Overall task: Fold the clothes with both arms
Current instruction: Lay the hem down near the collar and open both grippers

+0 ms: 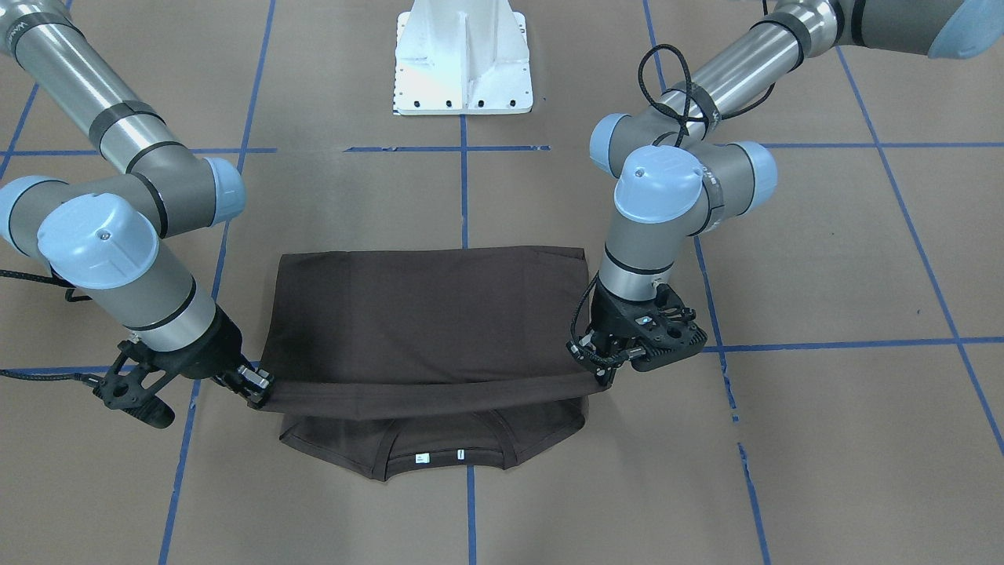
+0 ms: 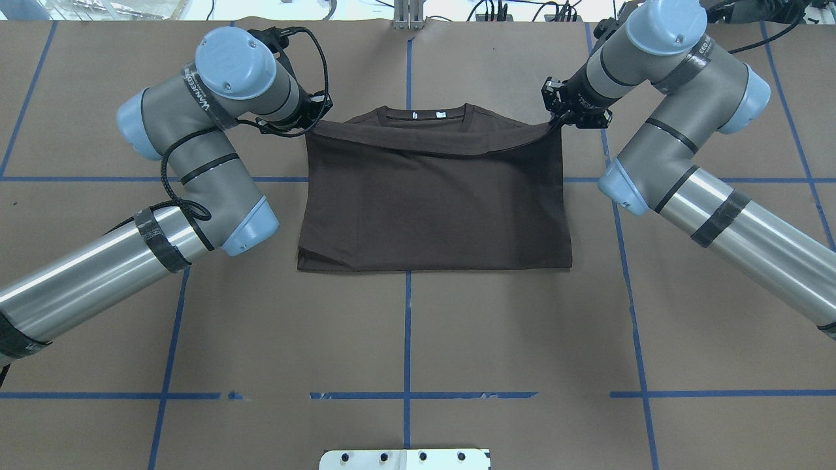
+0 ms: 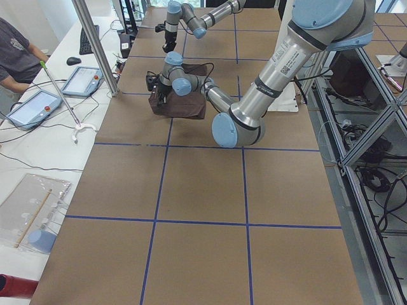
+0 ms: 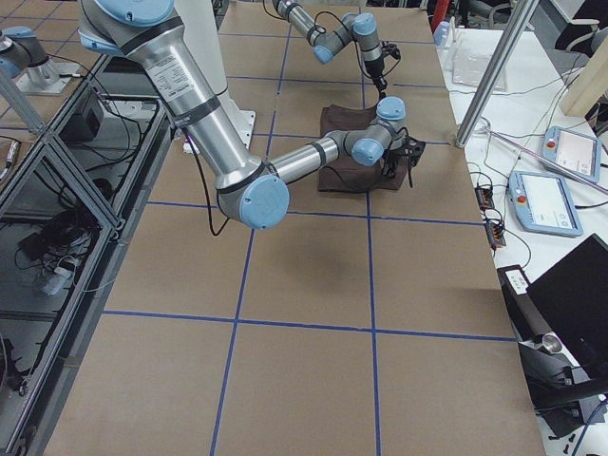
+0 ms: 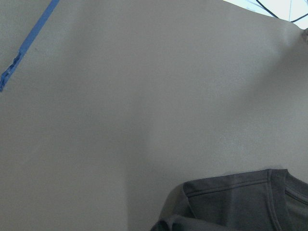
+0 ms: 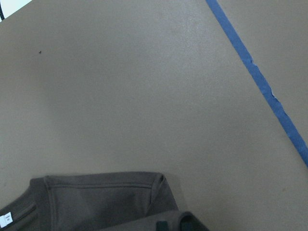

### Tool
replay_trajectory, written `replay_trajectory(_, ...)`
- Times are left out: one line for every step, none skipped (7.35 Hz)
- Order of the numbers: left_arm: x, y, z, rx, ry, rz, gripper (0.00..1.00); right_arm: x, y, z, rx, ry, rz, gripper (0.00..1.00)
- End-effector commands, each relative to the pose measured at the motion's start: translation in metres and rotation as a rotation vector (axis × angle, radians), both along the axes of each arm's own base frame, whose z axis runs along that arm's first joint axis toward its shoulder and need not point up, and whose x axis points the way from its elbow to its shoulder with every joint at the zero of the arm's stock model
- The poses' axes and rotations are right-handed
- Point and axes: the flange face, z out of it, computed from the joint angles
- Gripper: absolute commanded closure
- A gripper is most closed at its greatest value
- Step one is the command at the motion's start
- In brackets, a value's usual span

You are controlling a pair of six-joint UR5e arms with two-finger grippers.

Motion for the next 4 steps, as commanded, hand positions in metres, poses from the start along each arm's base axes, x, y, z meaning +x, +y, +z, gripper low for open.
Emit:
replay_trajectory(-0.005, -0.006, -0.004, -0.002, 0.012, -0.019, 0.0, 0.0, 0.002, 0.0, -0.003, -0.023, -0.023, 0.0)
replay_trajectory(-0.007, -0.007, -0.004, -0.002, 0.011, -0.022, 0.0, 0.006, 0.007, 0.003, 0.048, -0.065, -0.072, 0.0)
replay_trajectory(-0.007, -0.007, -0.006, -0.003, 0.013, -0.02, 0.0, 0.016, 0.023, 0.024, 0.064, -0.095, -0.084, 0.0)
replay_trajectory(-0.006, -0.007, -0.012, 0.0, 0.021, -0.02, 0.0, 0.018, 0.059, 0.04, 0.09, -0.083, -0.094, 0.0)
